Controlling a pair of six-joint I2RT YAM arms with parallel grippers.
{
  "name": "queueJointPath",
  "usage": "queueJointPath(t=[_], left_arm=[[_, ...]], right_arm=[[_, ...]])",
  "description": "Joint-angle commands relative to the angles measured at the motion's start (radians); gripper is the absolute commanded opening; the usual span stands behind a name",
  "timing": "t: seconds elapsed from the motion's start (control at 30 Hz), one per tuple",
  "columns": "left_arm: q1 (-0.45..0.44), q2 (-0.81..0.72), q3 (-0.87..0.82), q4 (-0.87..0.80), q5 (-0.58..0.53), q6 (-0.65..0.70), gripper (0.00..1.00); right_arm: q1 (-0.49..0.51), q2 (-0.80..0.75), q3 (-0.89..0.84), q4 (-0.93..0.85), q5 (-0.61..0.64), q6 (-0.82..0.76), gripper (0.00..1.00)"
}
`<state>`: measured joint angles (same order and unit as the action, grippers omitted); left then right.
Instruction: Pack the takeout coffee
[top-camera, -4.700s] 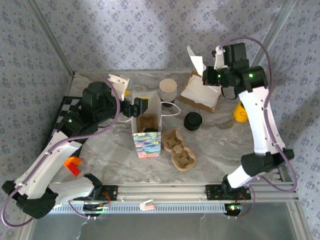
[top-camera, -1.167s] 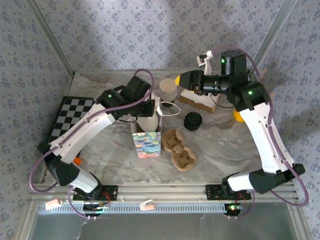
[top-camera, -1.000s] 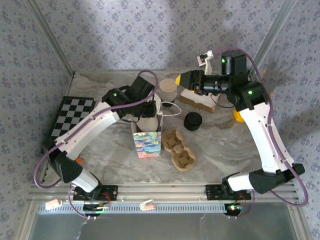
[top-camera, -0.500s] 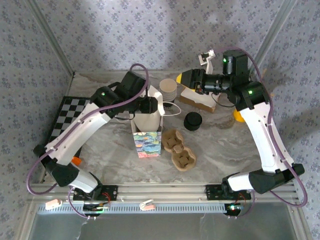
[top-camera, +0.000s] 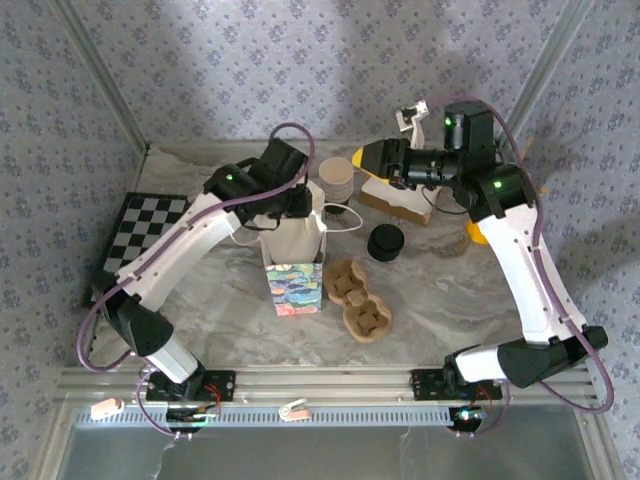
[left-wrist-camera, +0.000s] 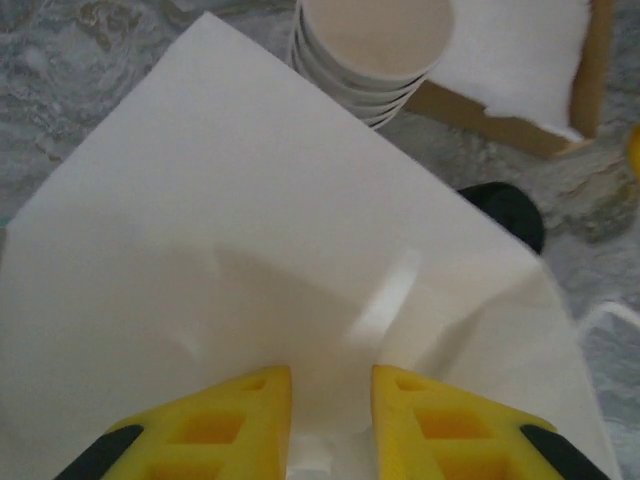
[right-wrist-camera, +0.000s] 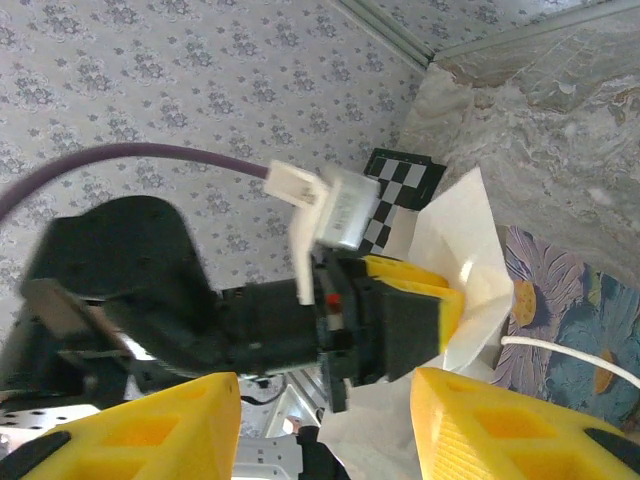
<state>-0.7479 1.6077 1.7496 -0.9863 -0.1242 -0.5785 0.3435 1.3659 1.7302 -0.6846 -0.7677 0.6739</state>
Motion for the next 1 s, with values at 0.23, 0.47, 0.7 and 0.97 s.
queueJointPath(t=[0.23, 0.47, 0.7, 0.97], left_arm=[[-0.003, 0.035, -0.11, 0.013, -0.02, -0.042, 0.24], [-0.021, 0.045, 0.015, -0.014, 0.003, -0.018, 0.29], [-0.026, 0.044, 0.042, -0.021, -0.079, -0.023, 0.31], [-0.021, 0.091, -0.093, 0.052, -0.097, -0.066, 0.25]], right_arm=[[-0.029, -0.017, -0.041, 0.019, -0.034, 0.007, 0.5], [-0.062, -0.001, -0.044, -0.065, 0.023, -0.07, 0.51], [-0.139, 0.054, -0.061, -0.193, 0.163, -0.169, 0.53], [-0.165, 0.097, -0.104, -0.207, 0.239, -0.204, 0.5]])
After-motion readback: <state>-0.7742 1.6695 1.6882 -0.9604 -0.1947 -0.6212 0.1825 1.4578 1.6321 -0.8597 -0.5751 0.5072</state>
